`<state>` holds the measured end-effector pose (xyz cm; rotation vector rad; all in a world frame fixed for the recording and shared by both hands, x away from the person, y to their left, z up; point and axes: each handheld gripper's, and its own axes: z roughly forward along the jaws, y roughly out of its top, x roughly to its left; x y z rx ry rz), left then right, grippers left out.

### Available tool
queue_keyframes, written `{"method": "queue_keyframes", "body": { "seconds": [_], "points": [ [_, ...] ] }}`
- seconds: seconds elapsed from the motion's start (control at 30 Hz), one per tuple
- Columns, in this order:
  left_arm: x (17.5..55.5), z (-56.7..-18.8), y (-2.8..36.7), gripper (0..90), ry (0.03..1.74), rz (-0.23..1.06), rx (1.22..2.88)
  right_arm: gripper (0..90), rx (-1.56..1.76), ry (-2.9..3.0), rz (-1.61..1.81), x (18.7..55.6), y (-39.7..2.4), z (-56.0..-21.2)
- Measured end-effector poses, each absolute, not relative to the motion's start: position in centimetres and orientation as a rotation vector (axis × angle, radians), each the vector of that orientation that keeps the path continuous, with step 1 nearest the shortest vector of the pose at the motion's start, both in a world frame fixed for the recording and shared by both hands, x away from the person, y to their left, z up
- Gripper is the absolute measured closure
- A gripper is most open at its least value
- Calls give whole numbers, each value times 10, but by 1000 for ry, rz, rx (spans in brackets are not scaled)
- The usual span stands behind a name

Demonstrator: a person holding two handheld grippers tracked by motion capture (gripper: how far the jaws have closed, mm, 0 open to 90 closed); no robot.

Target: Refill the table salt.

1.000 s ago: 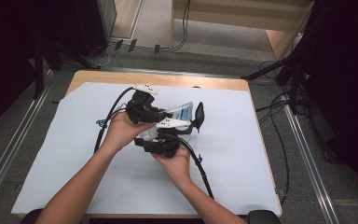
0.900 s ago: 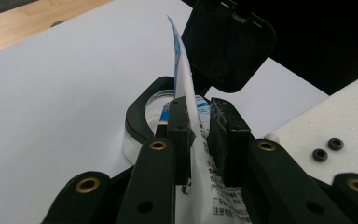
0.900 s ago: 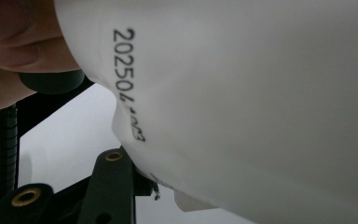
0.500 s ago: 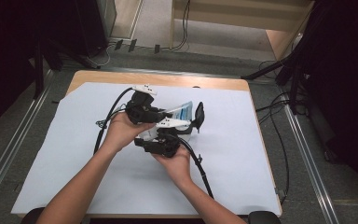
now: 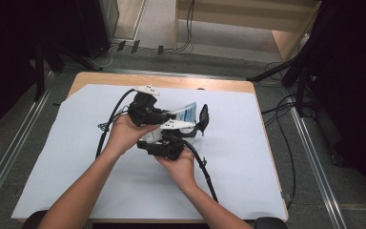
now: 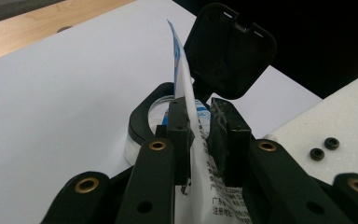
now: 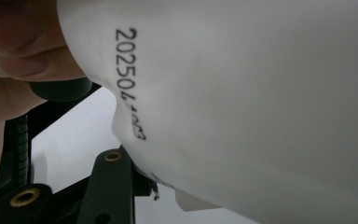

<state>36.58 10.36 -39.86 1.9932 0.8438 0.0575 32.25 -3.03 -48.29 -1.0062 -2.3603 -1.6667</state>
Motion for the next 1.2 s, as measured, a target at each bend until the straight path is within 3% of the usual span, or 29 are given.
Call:
{"method": "queue_keyframes", "body": {
  "seconds": [1.2],
  "points": [
    [366, -397, 105, 758, 829, 43, 1987, 569, -984, -2346, -1670, 323, -34, -481]
  ]
}}
